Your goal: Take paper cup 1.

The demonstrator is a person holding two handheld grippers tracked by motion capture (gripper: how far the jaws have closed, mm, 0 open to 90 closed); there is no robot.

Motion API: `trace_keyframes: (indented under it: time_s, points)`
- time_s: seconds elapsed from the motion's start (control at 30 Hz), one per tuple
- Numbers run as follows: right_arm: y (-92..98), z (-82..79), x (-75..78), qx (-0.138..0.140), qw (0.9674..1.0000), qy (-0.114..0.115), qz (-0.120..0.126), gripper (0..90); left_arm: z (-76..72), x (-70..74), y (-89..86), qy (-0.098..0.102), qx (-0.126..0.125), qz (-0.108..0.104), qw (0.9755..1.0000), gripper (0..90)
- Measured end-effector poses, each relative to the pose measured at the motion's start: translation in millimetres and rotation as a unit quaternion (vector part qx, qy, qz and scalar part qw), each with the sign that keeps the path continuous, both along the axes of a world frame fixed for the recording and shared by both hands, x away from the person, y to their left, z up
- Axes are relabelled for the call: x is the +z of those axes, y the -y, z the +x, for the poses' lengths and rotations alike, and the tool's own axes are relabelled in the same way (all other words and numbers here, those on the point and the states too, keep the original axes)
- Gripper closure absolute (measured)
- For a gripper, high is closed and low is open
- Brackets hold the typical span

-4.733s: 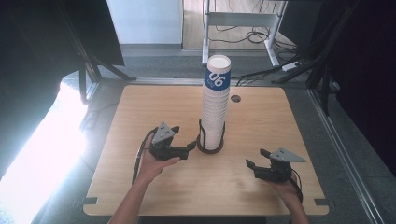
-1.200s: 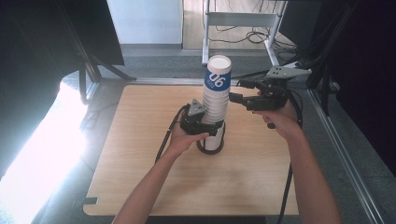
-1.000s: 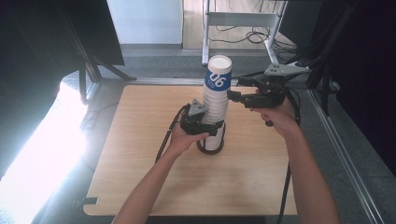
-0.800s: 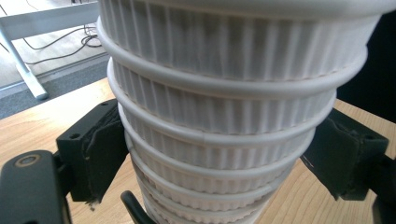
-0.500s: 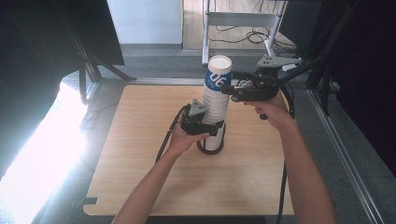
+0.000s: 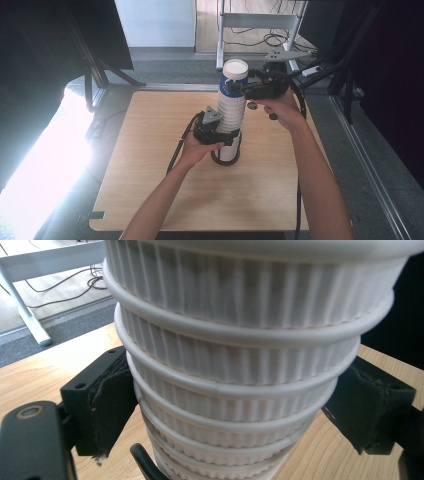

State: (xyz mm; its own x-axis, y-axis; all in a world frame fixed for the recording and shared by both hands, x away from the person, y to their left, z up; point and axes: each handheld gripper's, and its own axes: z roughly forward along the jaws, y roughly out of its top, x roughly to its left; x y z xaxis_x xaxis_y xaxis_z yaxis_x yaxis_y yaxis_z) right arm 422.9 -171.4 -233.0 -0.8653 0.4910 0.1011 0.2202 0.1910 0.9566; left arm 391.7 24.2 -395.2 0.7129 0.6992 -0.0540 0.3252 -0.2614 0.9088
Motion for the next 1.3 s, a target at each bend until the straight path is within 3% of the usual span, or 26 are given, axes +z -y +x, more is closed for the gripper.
trace_keyframes:
  time_s: [0.3,0.9,1.3]
  points:
    - [-8.2,3.2,4.0,-0.004,0.9999,0.012,-0.008,25.0,-0.4,-0.2,-0.1,-0.001,0.0,-0.001,1.0,13.3]
    - [-8.4,1.5,5.6,-0.01,0.9998,0.016,-0.011,25.7,-0.4,-0.1,0.6,-0.002,0.001,-0.001,1.0,13.3]
    - [-4.0,-9.8,28.8,-0.025,0.9987,0.043,0.008,26.6,-1.5,0.8,0.8,-0.002,-0.004,0.006,1.0,13.3]
